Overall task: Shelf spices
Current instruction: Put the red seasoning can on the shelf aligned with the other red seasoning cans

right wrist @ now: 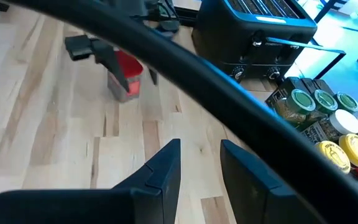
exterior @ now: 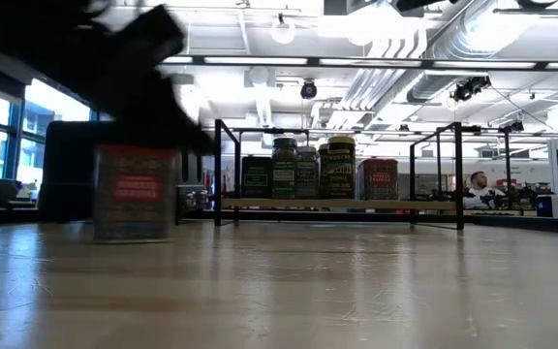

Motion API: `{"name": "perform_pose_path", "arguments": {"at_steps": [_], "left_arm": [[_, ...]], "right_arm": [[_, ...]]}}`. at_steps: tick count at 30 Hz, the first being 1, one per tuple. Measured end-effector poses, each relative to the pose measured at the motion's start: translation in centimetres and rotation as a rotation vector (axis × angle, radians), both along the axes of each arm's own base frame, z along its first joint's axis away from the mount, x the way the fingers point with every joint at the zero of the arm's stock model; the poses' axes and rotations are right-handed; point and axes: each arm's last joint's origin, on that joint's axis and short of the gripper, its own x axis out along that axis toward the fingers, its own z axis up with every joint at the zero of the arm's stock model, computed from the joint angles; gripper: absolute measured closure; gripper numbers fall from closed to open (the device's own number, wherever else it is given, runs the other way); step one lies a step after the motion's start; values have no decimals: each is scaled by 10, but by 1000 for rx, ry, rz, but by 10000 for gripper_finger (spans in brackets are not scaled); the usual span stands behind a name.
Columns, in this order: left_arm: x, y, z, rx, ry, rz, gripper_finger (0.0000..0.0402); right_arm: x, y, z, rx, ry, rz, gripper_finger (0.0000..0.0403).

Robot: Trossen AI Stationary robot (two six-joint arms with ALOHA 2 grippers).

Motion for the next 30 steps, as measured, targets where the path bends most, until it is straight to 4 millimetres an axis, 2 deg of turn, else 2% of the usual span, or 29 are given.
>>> {"name": "perform_pose_path", "arguments": {"at_steps": [6, 8, 10, 15, 20, 26, 28, 30], "left_arm": [[35, 45, 26, 18, -188, -119, 201], [43, 52, 35, 14, -212, -130, 204], [48, 49, 44, 16, -201, -160, 206], [44, 11, 64, 19, -46, -232, 206], [17, -39, 68, -112, 127, -220, 206], [-29, -89, 56, -407, 224, -158, 206], [-43, -98, 48, -380, 240, -101, 206], [-52, -95, 38, -311, 250, 3, 206]], "right_arm": [[0, 0, 0, 17, -1, -4, 297], [0, 0, 0, 24, 2, 1, 297], [0, 0, 0, 35, -1, -6, 297], [-1, 0, -1, 44, 9, -9, 297], [-1, 0, -2, 43, 11, -8, 297], [-1, 0, -2, 40, 12, -7, 297], [-1, 0, -2, 38, 12, -5, 297], [-1, 0, -2, 36, 11, -7, 297]]}}
